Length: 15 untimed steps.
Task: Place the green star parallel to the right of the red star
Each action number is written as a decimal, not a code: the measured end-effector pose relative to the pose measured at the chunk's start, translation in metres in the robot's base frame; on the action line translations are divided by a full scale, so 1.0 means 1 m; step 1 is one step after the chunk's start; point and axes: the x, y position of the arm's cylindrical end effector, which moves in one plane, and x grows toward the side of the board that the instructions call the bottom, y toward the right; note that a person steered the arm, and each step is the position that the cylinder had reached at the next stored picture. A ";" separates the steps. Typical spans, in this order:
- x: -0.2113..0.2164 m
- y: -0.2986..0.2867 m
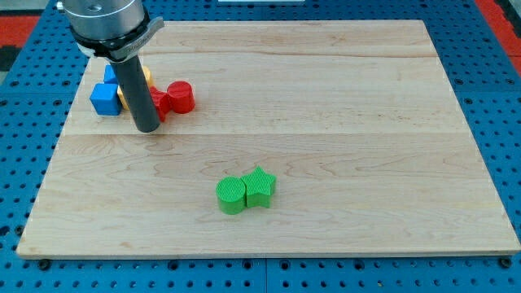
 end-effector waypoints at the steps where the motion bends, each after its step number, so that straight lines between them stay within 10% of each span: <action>1: 0.011 0.000; 4: 0.162 0.051; 8: 0.050 0.210; 10: 0.095 0.237; 12: 0.033 0.200; 14: 0.104 0.216; 15: 0.063 0.172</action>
